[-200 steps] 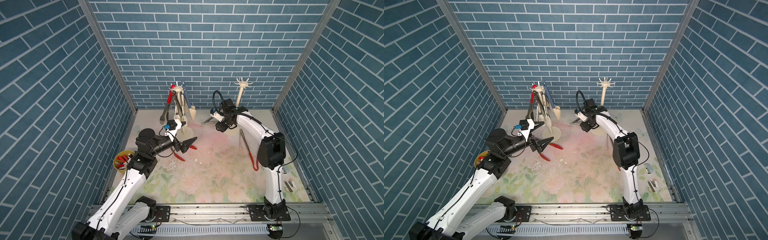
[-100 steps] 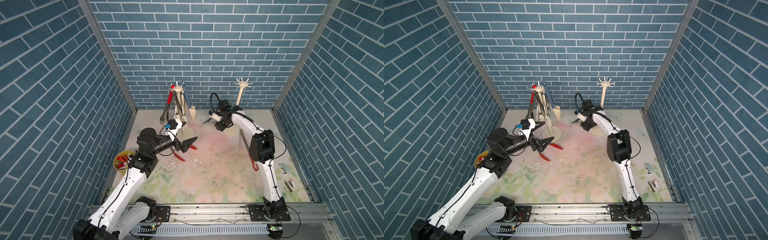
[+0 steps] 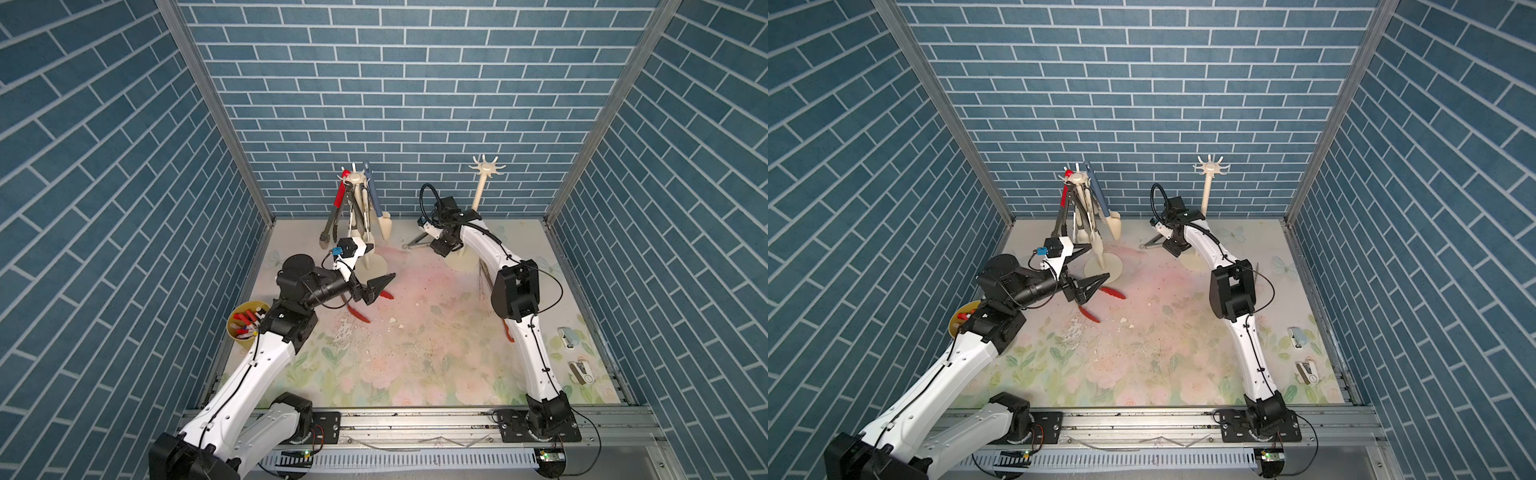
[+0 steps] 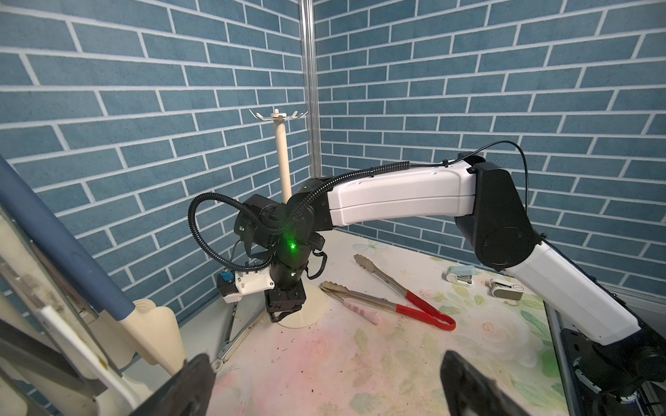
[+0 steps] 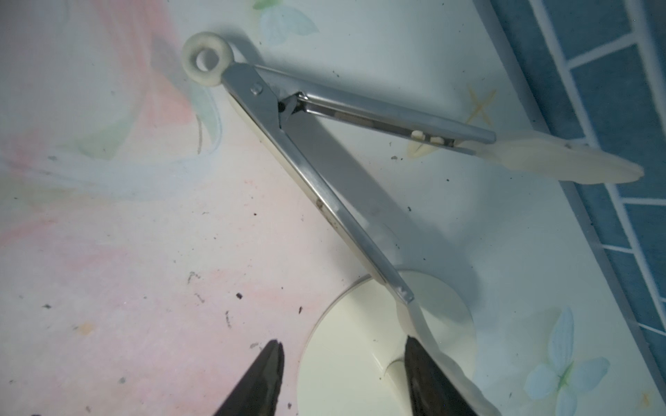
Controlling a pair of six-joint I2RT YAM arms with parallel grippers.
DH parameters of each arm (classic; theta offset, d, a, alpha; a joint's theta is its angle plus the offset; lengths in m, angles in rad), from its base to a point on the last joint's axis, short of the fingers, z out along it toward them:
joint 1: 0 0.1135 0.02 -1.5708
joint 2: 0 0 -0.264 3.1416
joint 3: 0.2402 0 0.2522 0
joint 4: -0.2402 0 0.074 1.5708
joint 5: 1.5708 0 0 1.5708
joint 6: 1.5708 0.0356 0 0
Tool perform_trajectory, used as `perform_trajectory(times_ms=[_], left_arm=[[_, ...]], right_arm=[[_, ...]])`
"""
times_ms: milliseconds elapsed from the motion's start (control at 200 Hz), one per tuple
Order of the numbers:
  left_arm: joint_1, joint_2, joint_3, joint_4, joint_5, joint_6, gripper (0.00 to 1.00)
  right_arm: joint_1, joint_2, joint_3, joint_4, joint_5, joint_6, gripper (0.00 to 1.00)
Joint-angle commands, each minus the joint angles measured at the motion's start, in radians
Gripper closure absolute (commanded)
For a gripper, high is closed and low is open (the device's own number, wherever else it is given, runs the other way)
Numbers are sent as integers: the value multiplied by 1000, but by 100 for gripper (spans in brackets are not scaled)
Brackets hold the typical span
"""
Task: Hang food tongs on kitchen utensil racks
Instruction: Pick up the food tongs from the center of the board.
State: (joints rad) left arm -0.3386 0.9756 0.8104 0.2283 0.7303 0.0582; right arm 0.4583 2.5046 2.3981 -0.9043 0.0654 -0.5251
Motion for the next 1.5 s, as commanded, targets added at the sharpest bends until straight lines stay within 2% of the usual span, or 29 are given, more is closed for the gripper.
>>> perform_trajectory(times_ms=[0,415,625,795,940,1190,1365,1495], left_arm=[[7,-2,0,-8,9,5,1],[7,6,7,-21,12,7,1],[7,15,9,-27,9,6,1],[7,20,13,-32,9,7,1],[7,25,18,-40,9,7,1],[7,23,21,-48,11,9,1],[8,20,23,-49,13,11,1],[10,18,23,-49,16,11,0]], right_arm=[[-9,43,47,-18,17,-56,43],[-50,110,110,-6,-7,-63,40],[-55,137,132,3,-12,-71,43],[-55,152,142,2,-31,-77,54],[-54,153,141,-2,-37,-83,75],[-52,144,140,-2,-85,-84,92],[-48,129,126,1,-121,-80,100],[-40,112,108,4,-147,-72,100]])
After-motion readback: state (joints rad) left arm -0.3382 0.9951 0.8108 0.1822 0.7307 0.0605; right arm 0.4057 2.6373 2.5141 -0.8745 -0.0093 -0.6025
